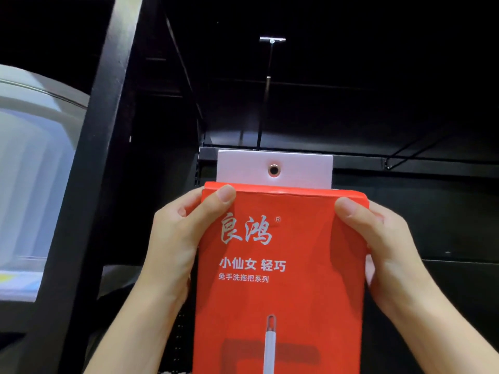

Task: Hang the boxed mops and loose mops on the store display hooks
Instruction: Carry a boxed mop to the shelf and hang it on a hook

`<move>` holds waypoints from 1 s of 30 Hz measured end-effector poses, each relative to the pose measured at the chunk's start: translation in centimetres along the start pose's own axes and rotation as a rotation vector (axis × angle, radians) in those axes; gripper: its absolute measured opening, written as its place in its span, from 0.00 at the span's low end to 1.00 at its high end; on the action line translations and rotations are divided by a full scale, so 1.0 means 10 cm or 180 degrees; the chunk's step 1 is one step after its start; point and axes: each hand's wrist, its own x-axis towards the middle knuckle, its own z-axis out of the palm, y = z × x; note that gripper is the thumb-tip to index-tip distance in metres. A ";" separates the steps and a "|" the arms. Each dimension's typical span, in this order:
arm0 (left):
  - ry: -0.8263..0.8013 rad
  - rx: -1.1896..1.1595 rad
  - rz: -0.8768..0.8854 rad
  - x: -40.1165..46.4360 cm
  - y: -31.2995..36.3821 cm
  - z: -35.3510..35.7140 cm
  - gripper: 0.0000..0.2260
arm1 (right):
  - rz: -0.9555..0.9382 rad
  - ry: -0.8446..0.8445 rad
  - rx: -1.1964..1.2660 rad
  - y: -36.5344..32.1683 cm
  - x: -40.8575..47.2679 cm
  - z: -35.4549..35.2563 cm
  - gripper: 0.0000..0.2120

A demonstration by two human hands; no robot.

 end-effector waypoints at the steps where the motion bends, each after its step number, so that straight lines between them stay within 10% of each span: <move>1: -0.0025 -0.0029 0.0018 0.04 0.01 0.01 0.17 | -0.0014 -0.0003 0.0031 -0.02 0.04 0.00 0.29; 6: -0.0218 -0.0027 0.0081 0.27 0.11 0.01 0.19 | -0.0076 -0.0051 0.0155 -0.13 0.27 -0.01 0.17; 30: -0.0498 0.0226 0.0733 1.06 0.57 0.06 0.14 | -0.0669 -0.0012 0.0000 -0.44 1.11 0.08 0.17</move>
